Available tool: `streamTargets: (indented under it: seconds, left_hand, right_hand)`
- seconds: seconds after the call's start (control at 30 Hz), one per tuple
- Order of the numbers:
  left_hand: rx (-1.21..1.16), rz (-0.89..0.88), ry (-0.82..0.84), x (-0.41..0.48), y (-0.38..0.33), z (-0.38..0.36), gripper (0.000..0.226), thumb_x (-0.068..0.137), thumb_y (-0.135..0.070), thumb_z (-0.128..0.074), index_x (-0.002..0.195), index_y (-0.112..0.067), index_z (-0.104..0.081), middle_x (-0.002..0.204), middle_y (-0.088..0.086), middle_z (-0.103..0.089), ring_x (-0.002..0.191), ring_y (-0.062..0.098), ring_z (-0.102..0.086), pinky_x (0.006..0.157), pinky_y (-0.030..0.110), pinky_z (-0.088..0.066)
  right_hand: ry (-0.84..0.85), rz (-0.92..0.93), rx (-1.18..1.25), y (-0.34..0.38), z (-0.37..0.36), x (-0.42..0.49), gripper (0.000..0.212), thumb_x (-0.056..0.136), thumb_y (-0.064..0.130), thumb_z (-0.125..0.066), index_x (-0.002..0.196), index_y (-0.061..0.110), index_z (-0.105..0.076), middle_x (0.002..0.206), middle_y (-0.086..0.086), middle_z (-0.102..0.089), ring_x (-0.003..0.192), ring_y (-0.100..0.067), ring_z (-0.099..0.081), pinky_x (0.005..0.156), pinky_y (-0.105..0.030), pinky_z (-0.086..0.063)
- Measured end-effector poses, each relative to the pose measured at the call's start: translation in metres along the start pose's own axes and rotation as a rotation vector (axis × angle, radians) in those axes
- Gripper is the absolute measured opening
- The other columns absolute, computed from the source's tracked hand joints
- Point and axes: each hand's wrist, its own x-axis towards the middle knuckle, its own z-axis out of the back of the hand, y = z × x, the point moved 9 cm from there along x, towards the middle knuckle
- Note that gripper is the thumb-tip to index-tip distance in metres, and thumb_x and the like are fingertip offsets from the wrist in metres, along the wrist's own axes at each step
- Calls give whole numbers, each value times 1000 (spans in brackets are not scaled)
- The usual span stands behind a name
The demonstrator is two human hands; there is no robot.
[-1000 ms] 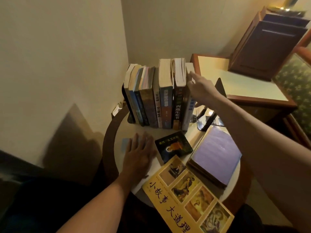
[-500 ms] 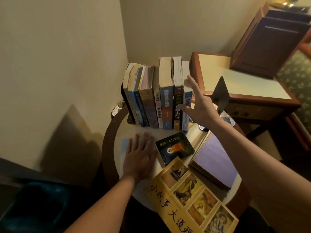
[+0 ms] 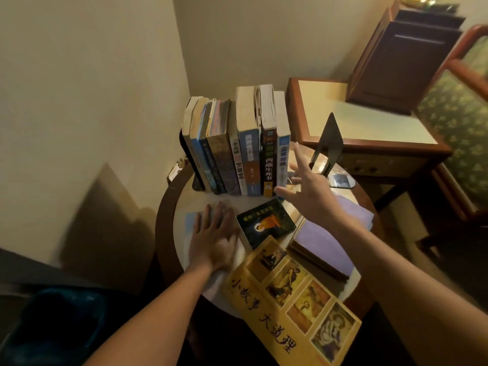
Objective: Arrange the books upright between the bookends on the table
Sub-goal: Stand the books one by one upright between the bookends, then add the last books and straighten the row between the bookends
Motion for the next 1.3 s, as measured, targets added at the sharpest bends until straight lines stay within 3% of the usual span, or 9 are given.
streamTargets:
  seconds: [0.2, 0.3, 0.43, 0.53, 0.63, 0.8, 1.0, 1.13, 1.3]
  left_hand:
    - [-117, 8, 74, -4, -4, 5, 58, 105, -55, -21, 159, -36, -8, 167, -4, 10, 152, 22, 19, 122, 44, 16]
    - [-207, 34, 74, -20, -16, 16, 52, 107, -51, -22, 157, -37, -26, 167, -5, -9, 155, 20, 2, 121, 47, 15]
    - [-386, -1, -4, -57, -42, 27, 54, 101, -53, -36, 148, -30, -45, 150, 0, -51, 140, 19, -43, 118, 49, -27]
    - [-207, -111, -4, -89, -59, 21, 54, 100, -55, -45, 150, -36, -41, 159, -6, -38, 146, 17, -34, 119, 46, -26]
    - [-89, -120, 48, -117, -59, 5, 64, 97, -65, -42, 155, -40, -28, 166, -7, -22, 153, 20, -18, 122, 45, -13]
    - [-100, -9, -19, -151, -49, -12, 71, 96, -71, -29, 158, -40, -18, 169, 0, -6, 155, 27, -9, 123, 47, -11]
    - [-247, 152, -60, -174, -44, -29, 104, 71, -95, -4, 158, -39, 4, 164, 9, 27, 154, 34, 9, 125, 51, -7]
    - [-139, 141, 49, -175, -55, -36, 106, 67, -91, 4, 157, -36, 17, 166, 19, 14, 151, 36, 22, 119, 51, 16]
    - [-91, 135, 145, -173, -60, -43, 94, 81, -83, -5, 155, -33, 24, 165, 20, 18, 148, 37, 28, 115, 55, 22]
  right_hand:
    - [20, -26, -82, -15, -9, -67, 99, 90, 30, -72, 160, 32, -2, 149, -8, -50, 123, -25, -59, 99, -37, -49]
    - [37, -18, -107, -17, -19, -99, 91, 91, 29, -71, 160, 27, -11, 133, -8, -64, 112, -19, -64, 90, -26, -53]
    - [47, -6, -113, -18, -37, -138, 82, 93, 26, -69, 158, 29, -19, 129, -2, -66, 115, -15, -64, 92, -28, -55]
    - [123, -48, -112, -23, -51, -164, 76, 92, 36, -68, 155, 33, -26, 139, 1, -60, 123, -16, -59, 97, -34, -54]
    - [271, -143, -237, -39, -69, -187, 95, 81, 69, -64, 157, 41, -14, 154, 3, -42, 132, -20, -48, 101, -39, -51]
    - [453, -221, -486, -49, -90, -217, 116, 66, 89, -56, 154, 49, 8, 168, -3, 8, 150, -35, -12, 119, -56, -21]
    - [434, -327, -514, -46, -101, -222, 119, 59, 95, -54, 153, 53, 6, 168, -7, 3, 151, -41, -4, 116, -67, -8]
    - [420, -349, -522, -40, -102, -221, 118, 58, 95, -54, 153, 54, 3, 168, -7, 0, 151, -41, -2, 115, -68, -9]
    - [387, -373, -510, -41, -103, -221, 118, 55, 96, -54, 153, 55, -1, 167, -6, -5, 150, -40, -5, 115, -66, -12]
